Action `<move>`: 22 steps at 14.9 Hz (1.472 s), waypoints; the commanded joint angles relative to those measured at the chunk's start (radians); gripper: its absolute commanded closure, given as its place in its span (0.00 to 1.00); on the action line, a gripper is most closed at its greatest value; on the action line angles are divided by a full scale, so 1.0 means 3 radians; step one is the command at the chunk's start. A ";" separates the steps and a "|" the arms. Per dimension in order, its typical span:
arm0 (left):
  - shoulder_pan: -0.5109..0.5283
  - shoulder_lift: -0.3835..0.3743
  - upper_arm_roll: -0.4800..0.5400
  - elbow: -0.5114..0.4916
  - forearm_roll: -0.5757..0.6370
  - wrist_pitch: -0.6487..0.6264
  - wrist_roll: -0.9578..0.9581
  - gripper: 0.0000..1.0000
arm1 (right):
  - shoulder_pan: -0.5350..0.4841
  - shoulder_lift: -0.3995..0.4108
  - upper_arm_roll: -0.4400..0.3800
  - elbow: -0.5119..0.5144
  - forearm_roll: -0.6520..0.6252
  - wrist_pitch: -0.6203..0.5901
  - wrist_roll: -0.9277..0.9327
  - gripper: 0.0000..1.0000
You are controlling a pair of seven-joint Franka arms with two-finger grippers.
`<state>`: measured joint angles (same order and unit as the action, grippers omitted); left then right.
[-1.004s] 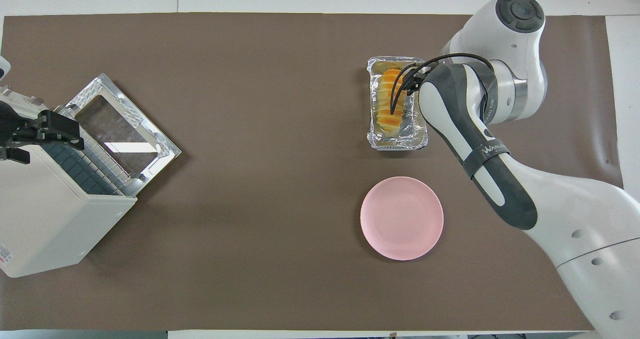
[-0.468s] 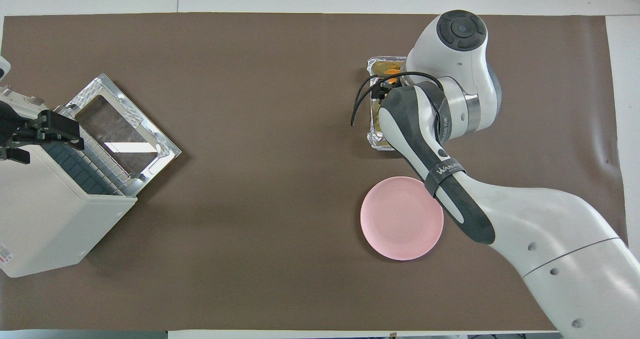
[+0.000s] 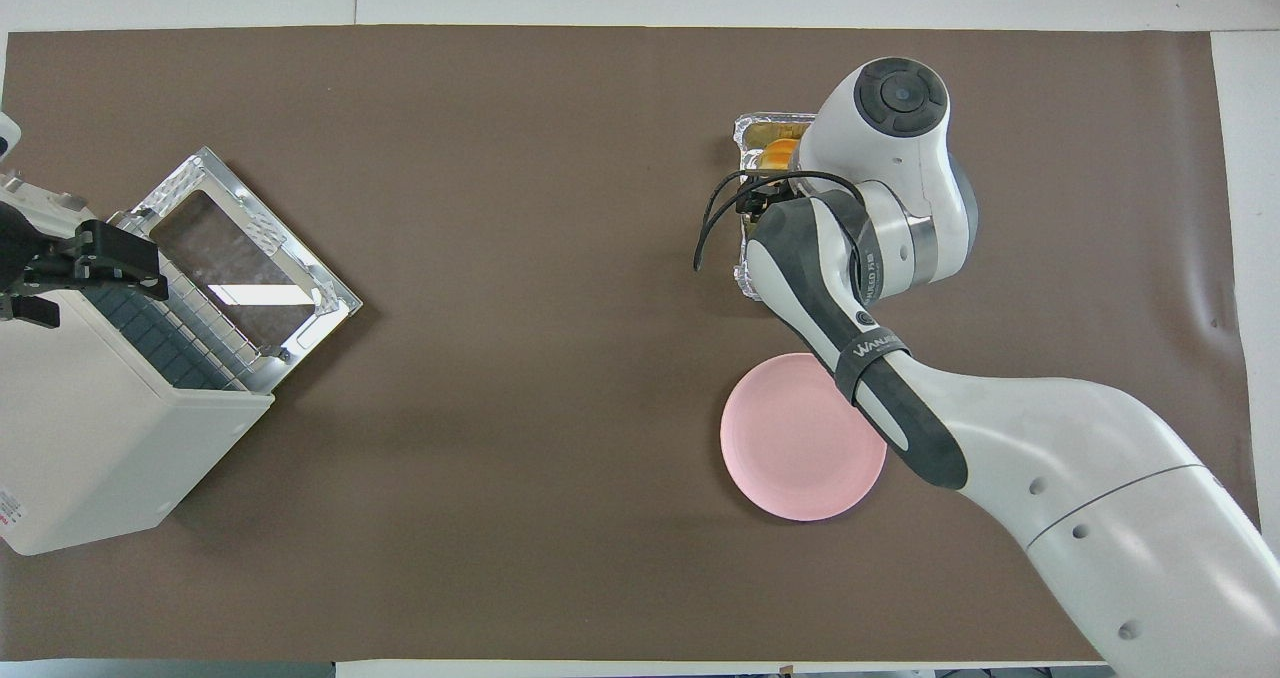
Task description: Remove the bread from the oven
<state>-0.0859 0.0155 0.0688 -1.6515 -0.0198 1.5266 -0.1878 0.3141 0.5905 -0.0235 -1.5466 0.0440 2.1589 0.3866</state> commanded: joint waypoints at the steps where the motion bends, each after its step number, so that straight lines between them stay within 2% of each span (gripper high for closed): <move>1: 0.0015 -0.0077 0.0001 -0.0069 -0.0036 0.0045 0.0018 0.00 | -0.0014 -0.0056 0.0017 -0.0152 -0.0080 0.0161 0.0051 0.95; 2: 0.0015 -0.0077 0.0001 -0.0069 -0.0036 0.0040 0.0018 0.00 | -0.0009 -0.0056 0.0017 -0.0147 -0.0080 0.0151 0.0056 1.00; 9: 0.0015 -0.0077 0.0001 -0.0069 -0.0036 0.0040 0.0018 0.00 | -0.0024 -0.0056 0.0017 -0.0045 -0.0101 0.0055 0.0046 1.00; 14: 0.0015 -0.0077 0.0001 -0.0069 -0.0036 0.0040 0.0018 0.00 | -0.0070 -0.0086 0.0022 0.0343 -0.0101 -0.0517 0.0036 1.00; 17: 0.0015 -0.0077 0.0001 -0.0069 -0.0036 0.0040 0.0018 0.00 | -0.0035 -0.0245 0.0027 0.0349 -0.0075 -0.0732 0.0036 1.00; 20: 0.0015 -0.0077 0.0001 -0.0069 -0.0036 0.0040 0.0018 0.00 | -0.0014 -0.0586 0.0037 0.0263 -0.0039 -0.1100 0.0071 1.00; 22: 0.0015 -0.0077 0.0001 -0.0069 -0.0036 0.0040 0.0018 0.00 | -0.0004 -0.0944 0.0053 -0.0119 -0.0039 -0.1183 0.0087 1.00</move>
<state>-0.0859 0.0154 0.0688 -1.6515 -0.0198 1.5266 -0.1878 0.3140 0.4310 -0.0192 -1.4490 0.0387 1.8136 0.3888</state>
